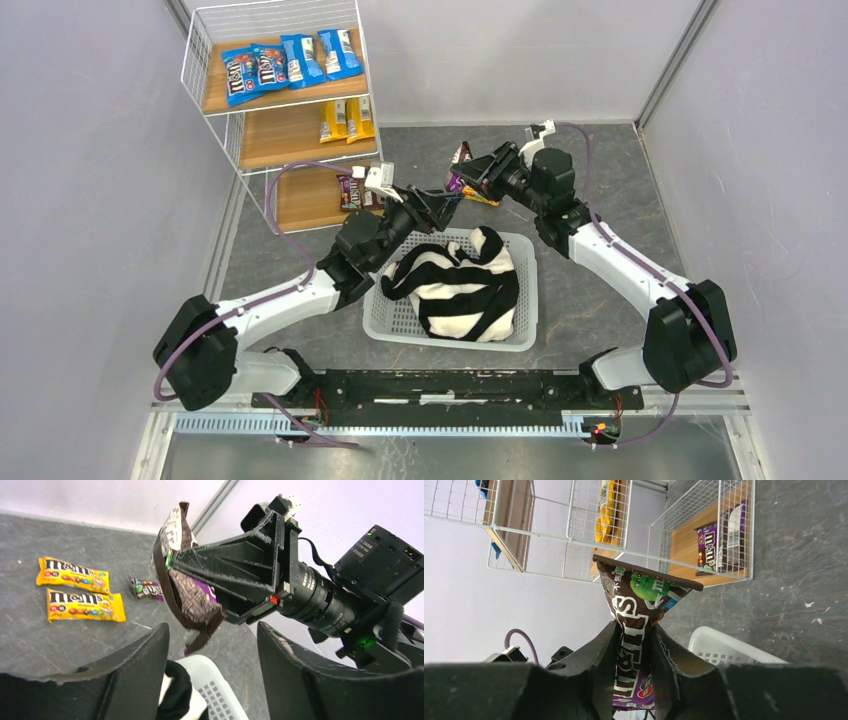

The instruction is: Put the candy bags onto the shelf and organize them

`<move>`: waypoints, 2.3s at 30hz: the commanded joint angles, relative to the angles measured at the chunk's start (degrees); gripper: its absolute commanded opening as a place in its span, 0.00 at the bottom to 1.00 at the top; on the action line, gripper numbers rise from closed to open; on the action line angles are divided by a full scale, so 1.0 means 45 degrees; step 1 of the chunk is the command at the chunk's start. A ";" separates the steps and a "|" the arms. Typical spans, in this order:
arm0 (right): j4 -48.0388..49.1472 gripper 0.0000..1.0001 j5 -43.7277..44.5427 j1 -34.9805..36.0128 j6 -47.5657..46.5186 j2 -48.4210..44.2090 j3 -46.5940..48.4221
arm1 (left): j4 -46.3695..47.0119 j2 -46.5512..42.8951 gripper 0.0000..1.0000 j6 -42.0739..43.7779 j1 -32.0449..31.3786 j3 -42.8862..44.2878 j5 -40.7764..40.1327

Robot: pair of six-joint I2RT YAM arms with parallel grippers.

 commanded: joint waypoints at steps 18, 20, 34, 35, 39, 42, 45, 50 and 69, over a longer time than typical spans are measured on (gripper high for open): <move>0.0285 0.62 0.0886 0.0495 0.0210 -0.0196 -0.0013 | -0.1253 -0.0272 0.14 -0.0445 -0.0011 0.0499 -0.2793; 0.0183 0.77 0.0950 0.0482 -0.0234 -0.0234 0.0039 | -0.1891 -0.0544 0.10 -0.1098 0.0251 0.0544 -0.2362; -0.0650 0.90 0.0798 -0.1267 -0.2728 -0.1339 -0.1157 | -0.5030 -0.5184 0.06 -0.5053 0.8121 -0.2438 0.5477; -0.0737 0.90 0.0788 -0.1362 -0.2848 -0.1401 -0.1231 | -0.5371 -0.5386 0.06 -0.5143 0.8642 -0.2484 0.5820; -0.1115 0.90 0.0777 -0.1705 -0.3386 -0.1575 -0.1326 | -0.5629 -0.5708 0.05 -0.5484 1.0759 -0.3065 0.6768; -0.1331 0.90 0.0626 -0.1895 -0.3715 -0.1606 -0.1307 | -0.4194 -0.5073 0.04 -0.6177 1.1889 -0.3840 0.7409; -0.1634 0.90 0.0472 -0.2068 -0.4016 -0.1637 -0.1297 | -0.2086 -0.4133 0.03 -0.7216 1.2495 -0.4511 0.7287; -0.1445 0.91 0.0312 -0.2548 -0.4341 -0.1971 -0.1931 | 0.0004 -0.2226 0.03 -0.7867 1.2747 -0.4453 0.6646; -0.1341 0.95 -0.1342 -0.4361 -0.5130 -0.2112 -0.2564 | 0.5466 0.3886 0.03 -0.8828 1.2942 -0.4061 0.5183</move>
